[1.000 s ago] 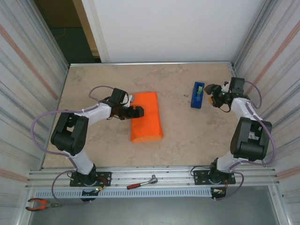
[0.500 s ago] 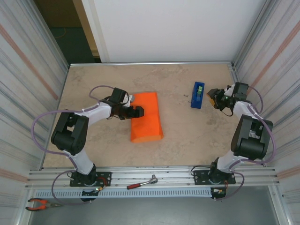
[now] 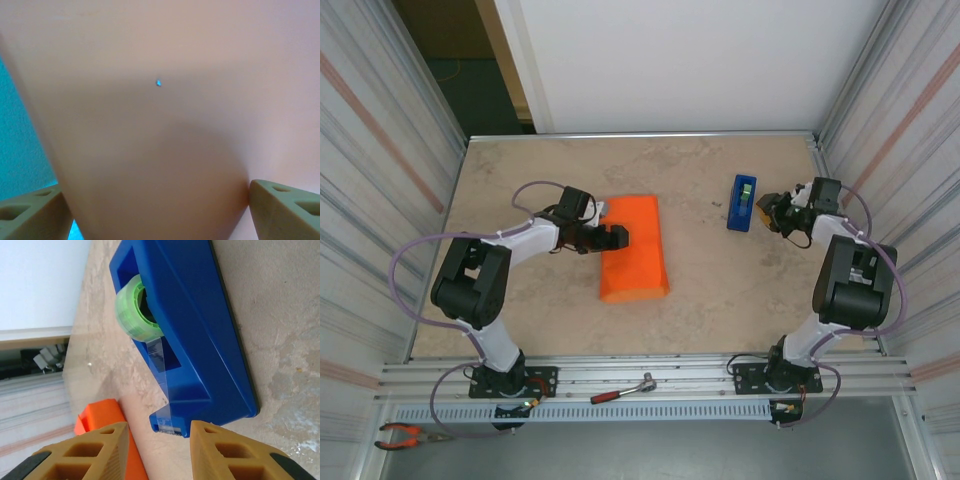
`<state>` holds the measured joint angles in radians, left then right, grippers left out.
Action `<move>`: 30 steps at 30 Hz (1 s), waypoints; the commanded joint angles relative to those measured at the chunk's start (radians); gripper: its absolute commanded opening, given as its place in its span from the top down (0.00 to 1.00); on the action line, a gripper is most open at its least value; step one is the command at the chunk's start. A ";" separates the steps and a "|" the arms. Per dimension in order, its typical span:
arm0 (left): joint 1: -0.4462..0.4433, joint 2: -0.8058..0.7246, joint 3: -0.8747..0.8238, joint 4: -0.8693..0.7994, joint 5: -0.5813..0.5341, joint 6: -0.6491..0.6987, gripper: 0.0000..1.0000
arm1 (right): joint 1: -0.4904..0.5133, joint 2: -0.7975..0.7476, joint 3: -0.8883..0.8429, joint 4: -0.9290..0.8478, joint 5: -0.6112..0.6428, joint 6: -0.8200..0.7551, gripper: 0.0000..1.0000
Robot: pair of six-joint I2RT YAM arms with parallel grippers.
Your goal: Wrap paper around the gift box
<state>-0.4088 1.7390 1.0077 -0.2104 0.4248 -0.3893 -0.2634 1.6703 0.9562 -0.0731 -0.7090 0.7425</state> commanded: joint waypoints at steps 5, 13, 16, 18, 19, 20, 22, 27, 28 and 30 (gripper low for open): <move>-0.007 0.064 -0.052 -0.110 -0.161 0.032 0.13 | 0.029 0.058 0.061 0.013 -0.019 -0.036 0.65; -0.007 0.066 -0.053 -0.115 -0.167 0.036 0.13 | 0.042 0.108 0.090 0.016 -0.021 -0.038 0.67; -0.007 0.067 -0.051 -0.115 -0.168 0.036 0.13 | 0.047 0.124 0.097 0.012 -0.021 -0.044 0.67; -0.007 0.070 -0.049 -0.115 -0.167 0.036 0.13 | 0.052 0.136 0.101 0.014 -0.024 -0.045 0.67; -0.008 0.070 -0.050 -0.115 -0.167 0.036 0.13 | 0.053 0.141 0.104 0.014 -0.024 -0.046 0.68; -0.007 0.069 -0.050 -0.115 -0.167 0.036 0.13 | 0.053 0.148 0.106 0.015 -0.026 -0.046 0.68; -0.007 0.068 -0.052 -0.115 -0.168 0.036 0.13 | 0.056 0.156 0.111 0.018 -0.027 -0.047 0.68; -0.007 0.067 -0.050 -0.116 -0.170 0.037 0.13 | 0.064 0.175 0.122 0.016 -0.030 -0.048 0.70; -0.007 0.067 -0.051 -0.118 -0.170 0.037 0.13 | 0.065 0.179 0.123 0.018 -0.029 -0.047 0.70; -0.007 0.067 -0.052 -0.118 -0.170 0.037 0.13 | 0.066 0.184 0.125 0.018 -0.029 -0.047 0.70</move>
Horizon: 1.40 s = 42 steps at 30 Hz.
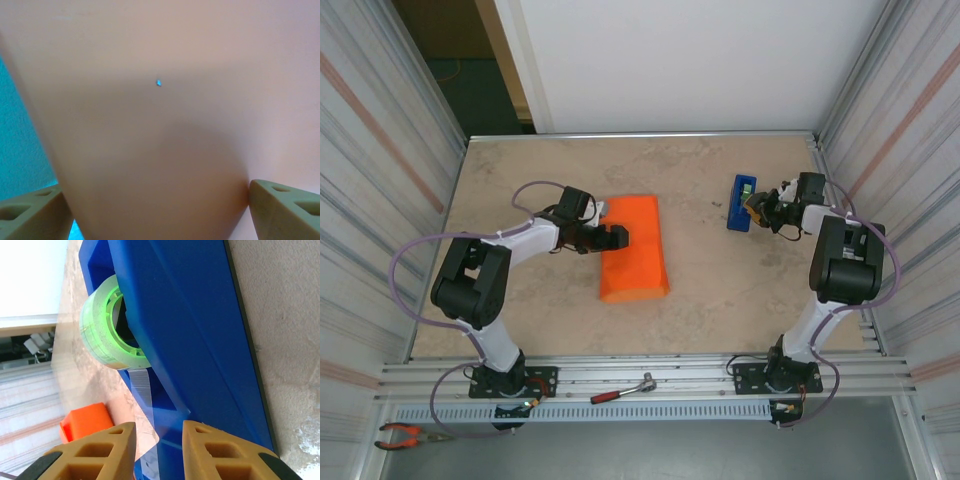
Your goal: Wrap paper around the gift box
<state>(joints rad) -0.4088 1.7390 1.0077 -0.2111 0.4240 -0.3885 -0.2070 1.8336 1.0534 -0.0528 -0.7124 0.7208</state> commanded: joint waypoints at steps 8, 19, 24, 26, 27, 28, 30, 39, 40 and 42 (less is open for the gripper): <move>-0.007 0.070 -0.049 -0.119 -0.169 0.036 0.13 | 0.011 0.029 0.031 0.000 -0.033 -0.025 0.75; -0.007 0.071 -0.050 -0.120 -0.171 0.039 0.13 | 0.012 0.027 0.033 0.005 -0.048 -0.023 0.92; -0.007 0.072 -0.050 -0.120 -0.172 0.039 0.13 | 0.014 0.010 0.030 0.019 -0.063 -0.002 1.00; -0.007 0.072 -0.051 -0.121 -0.171 0.038 0.13 | 0.014 -0.007 0.025 0.031 -0.066 0.016 1.00; -0.007 0.071 -0.051 -0.121 -0.171 0.038 0.13 | 0.014 -0.017 0.022 0.037 -0.068 0.023 1.00; -0.007 0.072 -0.051 -0.121 -0.171 0.038 0.13 | 0.015 -0.030 0.018 0.046 -0.070 0.032 1.00; -0.007 0.073 -0.049 -0.122 -0.173 0.039 0.13 | 0.017 -0.054 0.013 0.053 -0.070 0.047 1.00; -0.007 0.075 -0.051 -0.120 -0.169 0.037 0.13 | 0.042 -0.148 -0.025 0.059 -0.062 0.080 1.00; -0.007 0.074 -0.051 -0.121 -0.171 0.036 0.13 | 0.045 -0.157 -0.032 0.063 -0.062 0.083 1.00; -0.006 0.077 -0.051 -0.121 -0.170 0.037 0.13 | 0.047 -0.177 -0.048 0.066 -0.059 0.090 1.00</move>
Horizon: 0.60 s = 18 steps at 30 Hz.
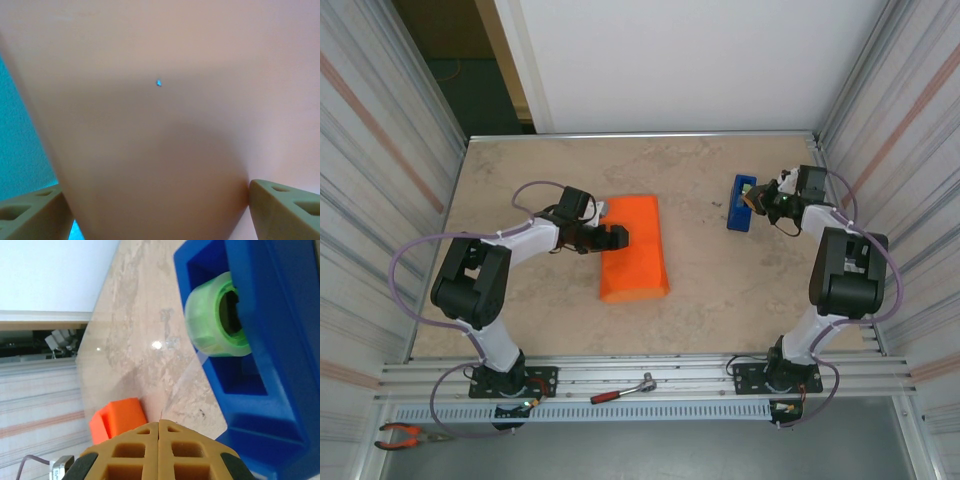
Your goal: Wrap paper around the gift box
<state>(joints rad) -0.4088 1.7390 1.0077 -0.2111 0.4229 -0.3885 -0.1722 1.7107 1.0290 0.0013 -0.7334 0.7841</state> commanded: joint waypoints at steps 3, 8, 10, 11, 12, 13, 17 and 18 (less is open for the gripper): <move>-0.007 0.078 -0.050 -0.120 -0.169 0.038 0.13 | 0.014 -0.082 -0.045 0.005 -0.032 0.029 1.00; -0.007 0.075 -0.049 -0.123 -0.173 0.038 0.13 | 0.017 -0.118 -0.079 -0.017 -0.020 0.029 1.00; -0.007 0.076 -0.049 -0.123 -0.173 0.039 0.13 | 0.018 -0.133 -0.098 -0.022 -0.016 0.028 1.00; -0.008 0.075 -0.048 -0.123 -0.174 0.039 0.13 | 0.019 -0.140 -0.106 -0.026 -0.014 0.026 1.00; -0.007 0.076 -0.048 -0.123 -0.174 0.038 0.13 | 0.019 -0.149 -0.118 -0.026 -0.011 0.026 1.00; -0.007 0.076 -0.048 -0.123 -0.173 0.038 0.13 | 0.019 -0.159 -0.130 -0.026 -0.008 0.027 1.00; -0.007 0.071 -0.047 -0.129 -0.176 0.042 0.13 | 0.020 -0.183 -0.166 -0.033 0.000 0.019 1.00; -0.007 0.072 -0.047 -0.129 -0.178 0.042 0.13 | 0.021 -0.187 -0.175 -0.034 0.003 0.015 1.00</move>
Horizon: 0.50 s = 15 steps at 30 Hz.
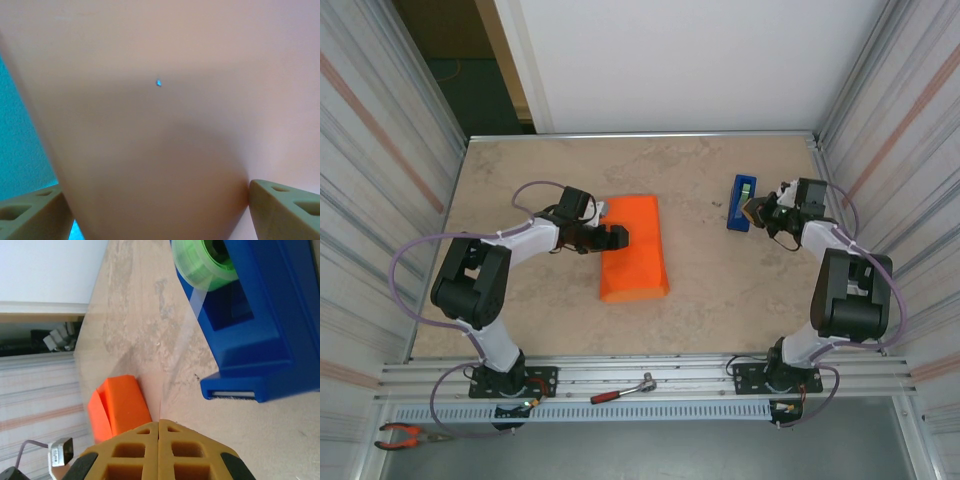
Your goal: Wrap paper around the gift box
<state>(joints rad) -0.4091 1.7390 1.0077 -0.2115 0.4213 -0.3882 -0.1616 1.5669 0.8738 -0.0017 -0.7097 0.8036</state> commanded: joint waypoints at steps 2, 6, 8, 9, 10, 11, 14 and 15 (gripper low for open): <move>-0.007 0.073 -0.046 -0.129 -0.176 0.041 0.13 | 0.009 -0.048 -0.031 -0.040 -0.014 -0.012 1.00; -0.007 0.076 -0.046 -0.128 -0.178 0.041 0.14 | 0.009 -0.048 -0.060 -0.039 0.001 -0.018 1.00; -0.007 0.077 -0.047 -0.127 -0.176 0.041 0.14 | 0.009 -0.042 -0.074 -0.034 0.004 -0.018 1.00; -0.007 0.077 -0.047 -0.127 -0.178 0.041 0.14 | 0.010 -0.037 -0.080 -0.030 0.008 -0.019 1.00; -0.007 0.076 -0.047 -0.126 -0.178 0.041 0.14 | 0.009 -0.031 -0.085 -0.026 0.010 -0.019 1.00; -0.007 0.076 -0.047 -0.126 -0.178 0.041 0.14 | 0.010 -0.027 -0.092 -0.020 0.012 -0.019 1.00; -0.007 0.076 -0.047 -0.126 -0.179 0.041 0.14 | 0.008 -0.010 -0.111 -0.005 0.021 -0.020 1.00; -0.007 0.074 -0.049 -0.127 -0.181 0.041 0.14 | 0.005 -0.003 -0.118 0.001 0.021 -0.019 1.00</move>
<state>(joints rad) -0.4091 1.7390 1.0077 -0.2115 0.4210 -0.3882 -0.1619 1.5570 0.7818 0.0097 -0.6735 0.8005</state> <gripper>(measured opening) 0.866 0.064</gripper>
